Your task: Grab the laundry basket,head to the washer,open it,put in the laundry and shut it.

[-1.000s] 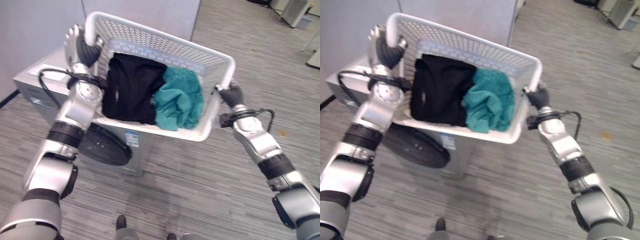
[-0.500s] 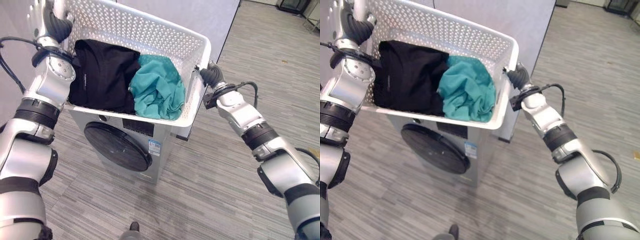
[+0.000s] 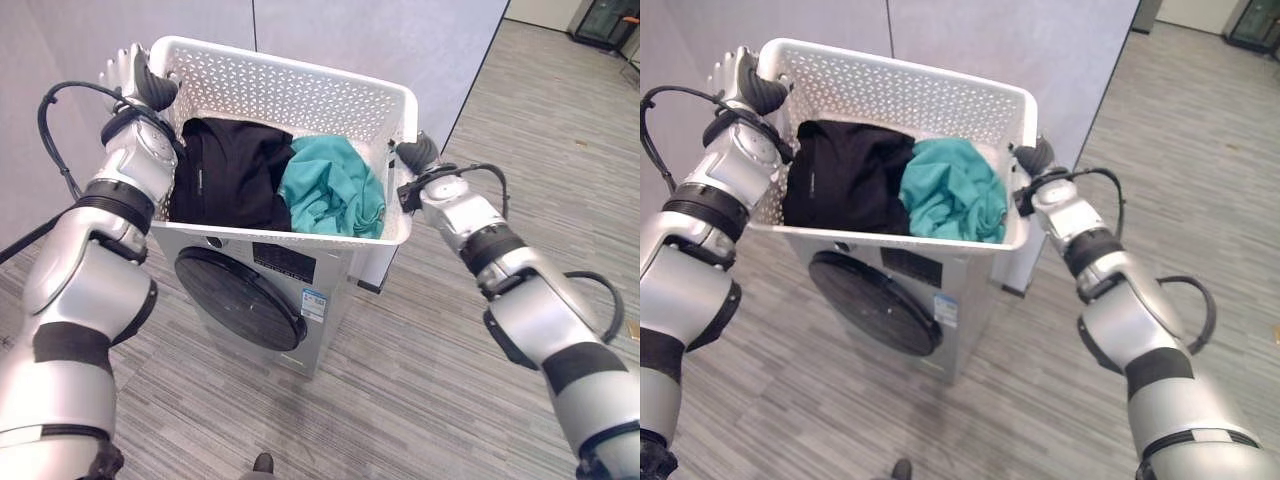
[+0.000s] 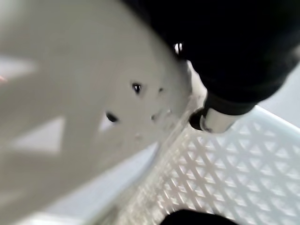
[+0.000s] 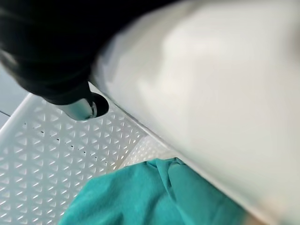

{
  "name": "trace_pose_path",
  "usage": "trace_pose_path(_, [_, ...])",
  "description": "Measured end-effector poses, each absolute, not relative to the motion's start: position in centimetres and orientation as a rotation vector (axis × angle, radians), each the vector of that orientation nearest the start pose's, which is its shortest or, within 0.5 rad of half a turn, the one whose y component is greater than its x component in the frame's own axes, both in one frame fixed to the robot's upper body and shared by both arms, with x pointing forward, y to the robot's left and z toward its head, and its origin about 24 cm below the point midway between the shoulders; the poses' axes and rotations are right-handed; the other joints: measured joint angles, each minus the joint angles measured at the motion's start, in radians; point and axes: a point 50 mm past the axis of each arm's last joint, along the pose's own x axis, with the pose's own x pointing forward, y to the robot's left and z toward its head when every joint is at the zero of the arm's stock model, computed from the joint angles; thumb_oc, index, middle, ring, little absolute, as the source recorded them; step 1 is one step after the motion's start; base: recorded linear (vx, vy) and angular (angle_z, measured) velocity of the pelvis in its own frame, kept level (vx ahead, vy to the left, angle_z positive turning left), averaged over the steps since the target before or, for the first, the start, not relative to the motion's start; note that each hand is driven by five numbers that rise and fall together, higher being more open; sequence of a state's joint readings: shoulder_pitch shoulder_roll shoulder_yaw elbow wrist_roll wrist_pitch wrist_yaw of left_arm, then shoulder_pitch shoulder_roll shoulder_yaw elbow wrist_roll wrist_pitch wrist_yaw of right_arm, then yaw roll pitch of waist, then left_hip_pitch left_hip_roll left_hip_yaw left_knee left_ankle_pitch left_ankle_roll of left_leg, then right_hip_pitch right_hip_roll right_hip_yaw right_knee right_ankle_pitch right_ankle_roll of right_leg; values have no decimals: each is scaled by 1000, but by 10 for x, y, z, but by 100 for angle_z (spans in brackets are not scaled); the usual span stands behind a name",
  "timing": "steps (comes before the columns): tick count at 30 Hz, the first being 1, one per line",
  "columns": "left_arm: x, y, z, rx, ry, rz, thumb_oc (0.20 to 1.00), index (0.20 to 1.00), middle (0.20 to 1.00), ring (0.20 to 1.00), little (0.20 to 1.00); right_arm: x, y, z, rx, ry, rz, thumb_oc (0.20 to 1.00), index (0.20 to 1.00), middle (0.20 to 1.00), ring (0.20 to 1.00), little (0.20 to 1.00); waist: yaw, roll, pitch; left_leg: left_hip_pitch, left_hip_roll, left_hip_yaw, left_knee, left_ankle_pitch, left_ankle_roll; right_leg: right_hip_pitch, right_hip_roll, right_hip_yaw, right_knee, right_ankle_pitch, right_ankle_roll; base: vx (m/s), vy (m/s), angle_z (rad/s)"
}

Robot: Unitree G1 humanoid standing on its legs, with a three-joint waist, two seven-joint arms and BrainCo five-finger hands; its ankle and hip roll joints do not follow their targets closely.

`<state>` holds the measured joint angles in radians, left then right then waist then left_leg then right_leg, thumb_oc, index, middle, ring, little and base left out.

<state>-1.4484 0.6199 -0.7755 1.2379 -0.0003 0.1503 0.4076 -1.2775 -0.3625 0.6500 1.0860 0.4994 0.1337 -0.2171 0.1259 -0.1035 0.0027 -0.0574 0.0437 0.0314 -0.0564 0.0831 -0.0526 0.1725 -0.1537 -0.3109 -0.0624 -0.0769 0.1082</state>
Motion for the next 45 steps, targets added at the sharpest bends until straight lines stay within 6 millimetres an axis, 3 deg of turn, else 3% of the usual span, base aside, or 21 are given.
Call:
trace_pose_path(3, [416,240,290,1111,-166,570,200,200,200,200,200,429,-130,203,-421,17,-30,200,200,200,200,200,5,-3,-6,-1,-14,-4,1,-4,6,-1,-16,-4,7,-1,1,77,91,9])
trace_pose_path(7, [423,221,275,1110,-130,512,200,200,200,200,200,432,-142,202,-411,70,-121,200,200,200,200,200,28,-5,-45,-61,-39,-43,19,-9,15,-35,-36,-45,25,-6,9,91,103,30])
trace_pose_path(11, [424,221,270,1096,-104,516,200,200,200,200,200,434,-143,215,-410,56,-141,200,200,200,200,200,40,-10,-57,-113,-53,-79,39,-10,16,-55,-41,-81,25,-11,17,8,29,28])
trace_pose_path(17, [425,212,269,1032,-121,529,200,200,200,200,200,435,-148,242,-399,16,-214,200,200,200,200,200,91,-9,-73,-219,-66,-130,80,-13,18,-114,-36,-113,35,-12,17,0,15,31])
trace_pose_path(26, [425,198,283,1003,-189,554,200,200,200,200,200,433,-162,272,-382,-57,-299,200,200,200,200,200,130,-23,-83,-307,-93,-163,96,-12,17,-176,-50,-116,43,-12,18,-4,2,14])
trace_pose_path(31, [425,193,294,994,-224,566,200,200,200,200,200,432,-169,282,-367,-88,-327,200,200,200,200,200,124,-23,-83,-330,-107,-172,114,-11,30,-189,-54,-107,47,-11,18,10,36,9])
trace_pose_path(37, [424,188,302,999,-257,558,200,200,200,200,200,432,-172,279,-369,-93,-338,200,200,200,200,200,88,-31,-85,-326,-108,-191,124,-19,42,-224,-46,32,107,-50,13,109,8,3])
trace_pose_path(38, [424,191,304,996,-261,569,200,200,200,200,200,432,-170,280,-357,-109,-325,200,200,200,200,200,92,-19,-74,-303,-93,-209,104,-25,65,-268,-36,76,199,-74,-7,146,-33,-27])
trace_pose_path(40, [423,191,304,994,-262,573,200,200,200,200,200,432,-170,278,-355,-114,-320,200,200,200,200,200,79,31,-27,-241,-48,-224,80,-18,80,-296,26,153,258,-120,6,146,-55,-16])
trace_pose_path(42, [424,190,303,992,-257,553,200,200,200,200,200,433,-170,267,-353,-84,-321,200,200,200,200,200,59,56,17,-175,-14,-218,77,-37,84,-382,87,171,205,-85,5,228,-148,-11])
trace_pose_path(44, [424,186,305,982,-287,528,200,200,200,200,200,433,-171,265,-345,-82,-324,200,200,200,200,200,5,72,66,-132,-7,-250,74,-49,83,-433,122,171,162,8,-4,250,-131,59])
trace_pose_path(45, [424,182,305,971,-295,509,200,200,200,200,200,432,-177,263,-345,-75,-341,200,200,200,200,200,-18,64,70,-127,-16,-257,72,-56,81,-445,119,168,174,50,-9,316,-146,114])
